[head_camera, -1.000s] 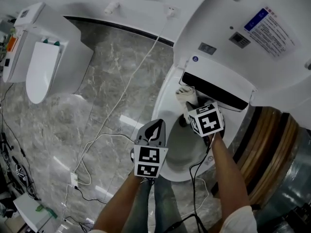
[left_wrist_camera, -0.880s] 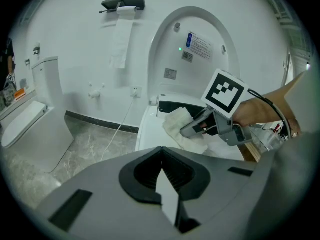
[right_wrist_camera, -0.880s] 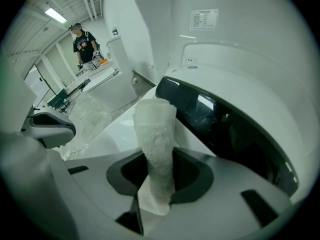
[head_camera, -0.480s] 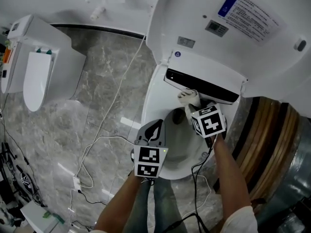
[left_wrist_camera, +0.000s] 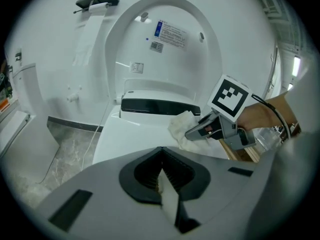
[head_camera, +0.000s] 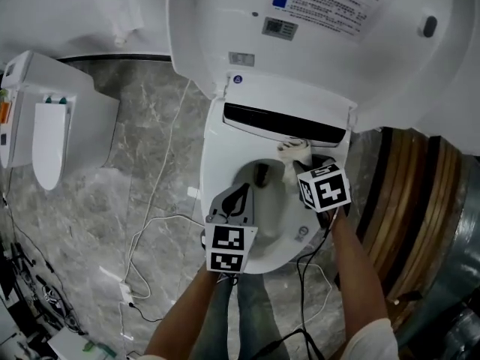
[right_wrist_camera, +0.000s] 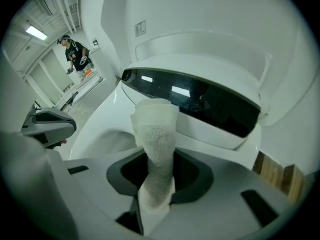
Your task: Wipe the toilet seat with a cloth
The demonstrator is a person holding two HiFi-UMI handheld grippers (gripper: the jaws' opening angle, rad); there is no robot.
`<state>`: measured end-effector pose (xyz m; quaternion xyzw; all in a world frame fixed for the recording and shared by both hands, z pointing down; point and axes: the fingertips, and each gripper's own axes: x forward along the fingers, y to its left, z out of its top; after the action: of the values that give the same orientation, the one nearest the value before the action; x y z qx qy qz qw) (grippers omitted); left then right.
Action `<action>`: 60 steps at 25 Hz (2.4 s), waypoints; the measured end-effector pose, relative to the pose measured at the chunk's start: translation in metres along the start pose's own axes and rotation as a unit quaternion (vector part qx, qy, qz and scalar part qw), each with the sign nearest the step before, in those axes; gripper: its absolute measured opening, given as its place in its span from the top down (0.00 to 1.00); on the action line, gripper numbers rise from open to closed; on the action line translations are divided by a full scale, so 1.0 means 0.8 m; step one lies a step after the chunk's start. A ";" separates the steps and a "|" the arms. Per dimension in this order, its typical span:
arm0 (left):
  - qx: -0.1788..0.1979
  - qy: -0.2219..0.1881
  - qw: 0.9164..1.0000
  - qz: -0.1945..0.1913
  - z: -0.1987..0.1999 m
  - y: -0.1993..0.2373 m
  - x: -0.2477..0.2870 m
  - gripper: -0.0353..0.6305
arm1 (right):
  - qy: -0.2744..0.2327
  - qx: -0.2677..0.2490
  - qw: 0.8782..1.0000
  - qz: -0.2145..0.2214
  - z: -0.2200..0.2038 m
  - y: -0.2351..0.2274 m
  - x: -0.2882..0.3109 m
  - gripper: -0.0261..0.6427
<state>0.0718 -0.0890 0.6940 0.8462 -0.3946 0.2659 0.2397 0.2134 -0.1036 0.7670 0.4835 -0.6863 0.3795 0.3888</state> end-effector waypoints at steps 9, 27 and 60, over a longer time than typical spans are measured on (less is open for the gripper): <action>0.030 0.015 0.999 -0.039 -0.007 -0.064 0.016 0.93 | -0.018 0.042 0.999 -0.005 -0.037 -0.038 -0.021 0.80; 0.038 0.017 0.998 -0.051 -0.002 -0.081 0.028 0.93 | -0.036 0.089 0.995 -0.039 -0.070 -0.085 -0.057 0.80; 0.059 -0.052 0.995 -0.054 0.051 -0.019 -0.150 0.93 | -0.100 0.159 0.979 -0.077 -0.064 0.052 -0.166 0.80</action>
<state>0.0285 -0.0405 0.5838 0.8918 -0.3434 0.2312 0.1828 0.2125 0.0013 0.6626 0.6265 -0.6130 0.4023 0.2641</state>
